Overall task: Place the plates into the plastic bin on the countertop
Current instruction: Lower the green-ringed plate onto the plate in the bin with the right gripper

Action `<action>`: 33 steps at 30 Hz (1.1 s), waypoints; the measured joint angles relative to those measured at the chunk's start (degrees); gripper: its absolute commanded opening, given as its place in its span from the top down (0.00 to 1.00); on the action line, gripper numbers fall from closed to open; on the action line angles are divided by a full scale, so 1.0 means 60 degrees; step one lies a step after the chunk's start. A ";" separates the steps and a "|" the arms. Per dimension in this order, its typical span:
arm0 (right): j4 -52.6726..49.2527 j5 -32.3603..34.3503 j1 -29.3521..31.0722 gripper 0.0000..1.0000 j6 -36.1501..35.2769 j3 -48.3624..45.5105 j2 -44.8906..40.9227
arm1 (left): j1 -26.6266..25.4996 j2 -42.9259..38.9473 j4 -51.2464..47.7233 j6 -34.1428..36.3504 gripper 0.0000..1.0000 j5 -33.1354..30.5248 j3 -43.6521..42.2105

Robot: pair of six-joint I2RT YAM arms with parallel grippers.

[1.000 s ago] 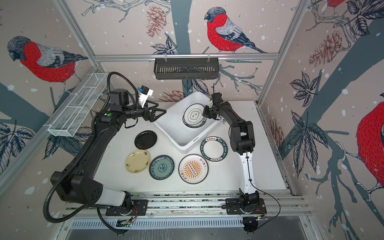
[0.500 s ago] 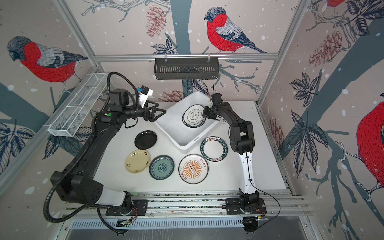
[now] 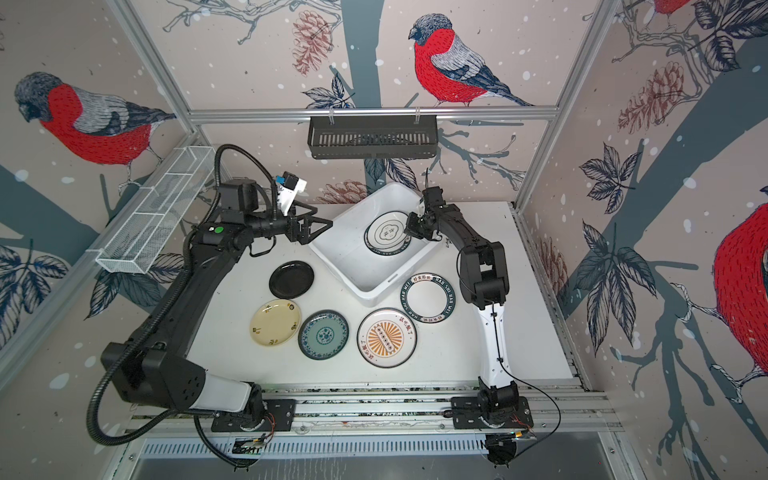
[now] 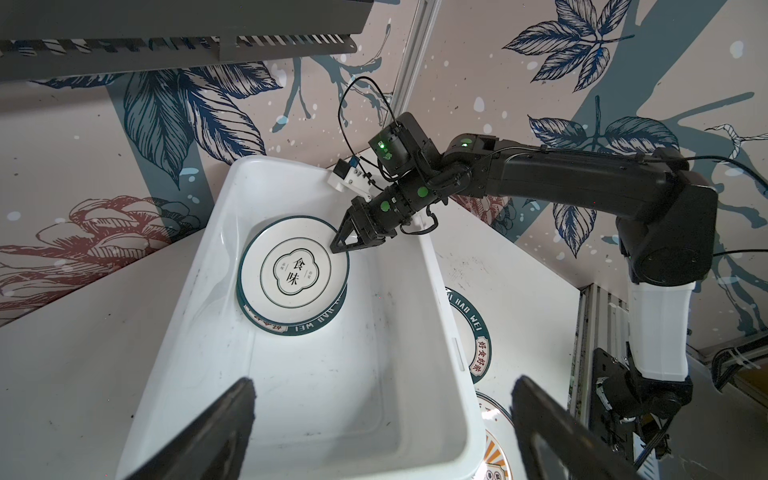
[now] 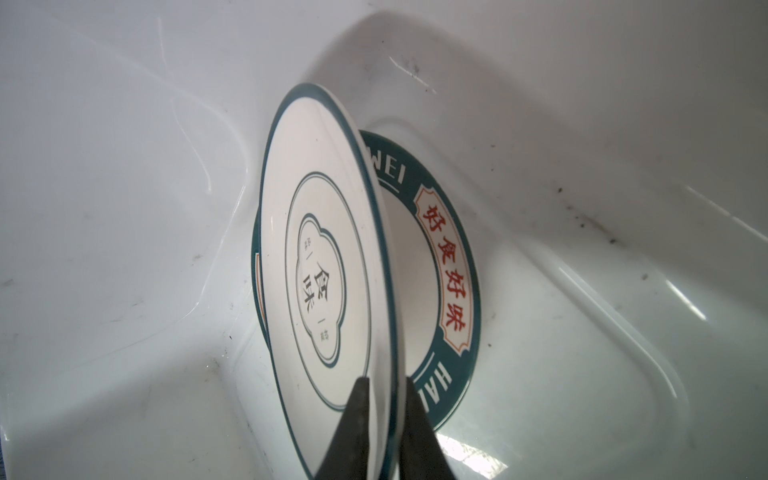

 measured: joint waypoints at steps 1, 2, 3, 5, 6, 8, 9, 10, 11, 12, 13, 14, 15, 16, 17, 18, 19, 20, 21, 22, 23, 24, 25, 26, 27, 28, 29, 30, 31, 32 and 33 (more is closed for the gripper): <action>0.0000 0.0004 0.0000 0.84 0.0000 -0.0007 0.0000 | 0.0000 -0.0004 0.0000 0.0000 0.05 0.0015 -0.0011; 0.0000 0.0015 0.0000 0.83 0.0000 -0.0018 0.0000 | 0.0000 -0.0004 0.0000 0.0000 0.05 0.0047 -0.0022; 0.0000 0.0025 0.0004 0.83 0.0000 -0.0022 0.0000 | 0.0000 -0.0004 -0.0004 0.0000 0.05 0.0062 -0.0025; -0.0004 0.0040 0.0018 0.82 0.0007 -0.0029 0.0000 | 0.0000 -0.0007 0.0000 0.0000 0.05 0.0095 -0.0036; -0.0004 0.0058 0.0015 0.82 0.0007 -0.0033 0.0004 | 0.0000 -0.0011 0.0000 0.0000 0.05 0.0102 -0.0044; -0.0007 0.0076 0.0018 0.81 0.0007 -0.0040 0.0015 | 0.0000 -0.0011 0.0000 0.0000 0.05 0.0109 -0.0044; -0.0007 0.0095 0.0018 0.81 0.0000 -0.0044 0.0018 | 0.0000 -0.0015 0.0000 0.0000 0.05 0.0109 -0.0044; -0.0007 0.0098 0.0022 0.80 0.0000 -0.0051 0.0022 | 0.0000 -0.0018 0.0000 0.0000 0.05 0.0109 -0.0044; -0.0007 0.0102 0.0025 0.80 0.0004 -0.0051 0.0022 | 0.0000 -0.0018 0.0000 0.0000 0.05 0.0120 -0.0044; -0.0011 0.0124 0.0029 0.79 0.0000 -0.0051 0.0022 | 0.0000 -0.0018 0.0000 0.0000 0.05 0.0124 -0.0044; -0.0011 0.0146 0.0036 0.79 0.0000 -0.0051 0.0025 | 0.0000 -0.0018 0.0000 0.0000 0.05 0.0124 -0.0044; -0.0011 0.0193 0.0040 0.79 0.0000 -0.0051 0.0025 | 0.0000 -0.0018 0.0000 0.0000 0.05 0.0124 -0.0044; -0.0011 0.0229 0.0055 0.79 0.0000 -0.0051 0.0029 | 0.0000 -0.0018 0.0000 0.0000 0.05 0.0127 -0.0044; -0.0011 0.0266 0.0062 0.79 0.0000 -0.0051 0.0033 | 0.0000 -0.0018 0.0000 0.0000 0.05 0.0127 -0.0044; -0.0015 0.0277 0.0066 0.78 0.0000 -0.0051 0.0040 | 0.0000 -0.0018 0.0000 0.0000 0.05 0.0127 -0.0047; -0.0018 0.0277 0.0066 0.78 -0.0004 -0.0051 0.0055 | 0.0000 -0.0018 0.0000 0.0000 0.05 0.0127 -0.0047; -0.0018 0.0277 0.0066 0.78 -0.0007 -0.0051 0.0058 | 0.0000 -0.0018 0.0000 0.0004 0.05 0.0127 -0.0047; -0.0022 0.0291 0.0076 0.77 -0.0004 -0.0051 0.0069 | 0.0000 -0.0022 0.0000 0.0004 0.05 0.0127 -0.0047; -0.0036 0.0306 0.0080 0.77 -0.0004 -0.0051 0.0080 | 0.0000 -0.0022 0.0000 0.0004 0.05 0.0127 -0.0051; -0.0069 0.0306 0.0084 0.77 -0.0007 -0.0051 0.0091 | 0.0000 -0.0025 0.0000 0.0004 0.05 0.0127 -0.0051; -0.0098 0.0310 0.0091 0.77 -0.0007 -0.0047 0.0109 | 0.0000 -0.0036 0.0000 0.0004 0.05 0.0127 -0.0051; -0.0131 0.0317 0.0091 0.77 -0.0007 -0.0044 0.0127 | 0.0000 -0.0047 0.0000 0.0004 0.05 0.0127 -0.0051; -0.0171 0.0324 0.0095 0.77 -0.0007 -0.0044 0.0138 | 0.0000 -0.0055 0.0000 0.0007 0.05 0.0131 -0.0051; -0.0222 0.0350 0.0098 0.77 -0.0007 -0.0044 0.0146 | 0.0000 -0.0062 0.0000 0.0007 0.05 0.0131 -0.0051; -0.0259 0.0361 0.0098 0.76 -0.0004 -0.0044 0.0153 | 0.0000 -0.0069 0.0000 0.0007 0.05 0.0131 -0.0051; -0.0266 0.0372 0.0098 0.76 -0.0007 -0.0044 0.0153 | 0.0000 -0.0073 0.0000 0.0007 0.05 0.0131 -0.0055; -0.0277 0.0379 0.0098 0.76 -0.0007 -0.0044 0.0153 | 0.0000 -0.0080 0.0004 0.0007 0.05 0.0131 -0.0058; -0.0295 0.0379 0.0098 0.75 -0.0007 -0.0044 0.0153 | 0.0000 -0.0087 0.0000 0.0007 0.05 0.0131 -0.0066; -0.0306 0.0382 0.0098 0.75 -0.0007 -0.0044 0.0153 | 0.0000 -0.0095 0.0004 0.0007 0.05 0.0135 -0.0076; -0.0306 0.0386 0.0102 0.75 -0.0011 -0.0044 0.0157 | 0.0000 -0.0106 0.0000 0.0007 0.05 0.0135 -0.0087; -0.0310 0.0401 0.0102 0.75 -0.0011 -0.0044 0.0157 | 0.0000 -0.0109 0.0004 0.0007 0.05 0.0135 -0.0095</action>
